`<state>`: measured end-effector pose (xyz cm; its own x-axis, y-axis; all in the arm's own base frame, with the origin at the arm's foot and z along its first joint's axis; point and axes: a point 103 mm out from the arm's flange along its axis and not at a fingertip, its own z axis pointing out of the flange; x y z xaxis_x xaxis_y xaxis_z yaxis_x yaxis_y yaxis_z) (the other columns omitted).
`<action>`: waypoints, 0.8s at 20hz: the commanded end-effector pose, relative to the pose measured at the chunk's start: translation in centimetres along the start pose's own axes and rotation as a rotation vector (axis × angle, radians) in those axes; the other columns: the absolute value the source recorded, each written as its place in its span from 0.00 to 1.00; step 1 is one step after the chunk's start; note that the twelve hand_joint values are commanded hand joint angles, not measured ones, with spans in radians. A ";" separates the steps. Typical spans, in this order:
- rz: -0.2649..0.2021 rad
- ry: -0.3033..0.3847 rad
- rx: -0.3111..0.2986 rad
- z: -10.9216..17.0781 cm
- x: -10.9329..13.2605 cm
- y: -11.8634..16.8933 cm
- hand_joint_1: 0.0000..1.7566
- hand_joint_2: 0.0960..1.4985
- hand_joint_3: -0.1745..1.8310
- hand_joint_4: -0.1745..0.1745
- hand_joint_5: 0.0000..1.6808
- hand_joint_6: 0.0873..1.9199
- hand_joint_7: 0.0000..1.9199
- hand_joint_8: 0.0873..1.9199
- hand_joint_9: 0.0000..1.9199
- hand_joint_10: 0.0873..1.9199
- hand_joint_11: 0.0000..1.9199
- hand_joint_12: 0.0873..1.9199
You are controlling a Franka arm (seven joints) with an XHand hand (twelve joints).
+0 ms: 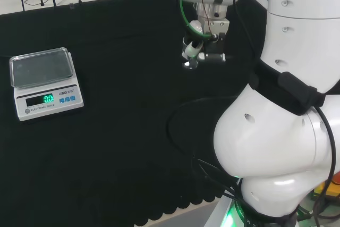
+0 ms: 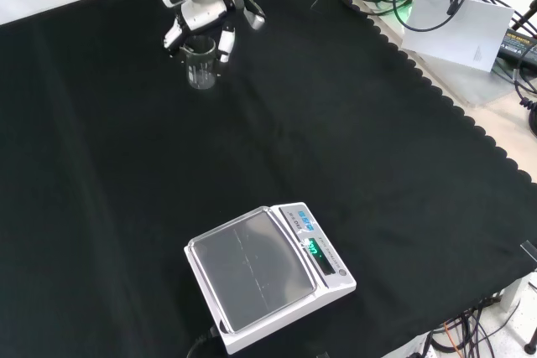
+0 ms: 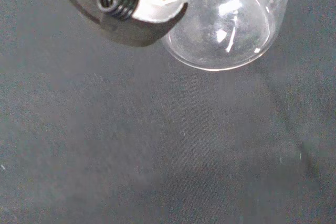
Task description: Put the beaker on the electronic balance.
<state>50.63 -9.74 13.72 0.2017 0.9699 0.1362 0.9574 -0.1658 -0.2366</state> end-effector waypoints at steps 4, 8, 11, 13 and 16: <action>-0.050 -0.030 -0.054 -6.0 2.1 -2.5 0.60 0.67 0.38 0.00 0.39 0.83 0.24 0.77 0.37 0.72 0.43 0.62; -0.069 -0.039 -0.063 -7.5 3.6 -3.1 0.60 0.66 0.38 0.00 0.39 0.83 0.24 0.78 0.37 0.72 0.43 0.62; -0.111 -0.051 -0.073 -8.4 6.4 -3.3 0.60 0.66 0.39 0.00 0.40 0.83 0.24 0.78 0.37 0.72 0.43 0.62; -0.148 -0.062 -0.075 -8.9 8.9 -3.5 0.60 0.65 0.39 0.00 0.40 0.83 0.24 0.78 0.38 0.72 0.43 0.62; -0.210 -0.072 -0.075 -9.0 13.1 -3.5 0.60 0.65 0.39 0.00 0.40 0.83 0.24 0.77 0.38 0.72 0.43 0.62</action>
<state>50.88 -3.55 23.40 0.0692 0.9913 0.1119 0.9876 -0.0521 -0.1484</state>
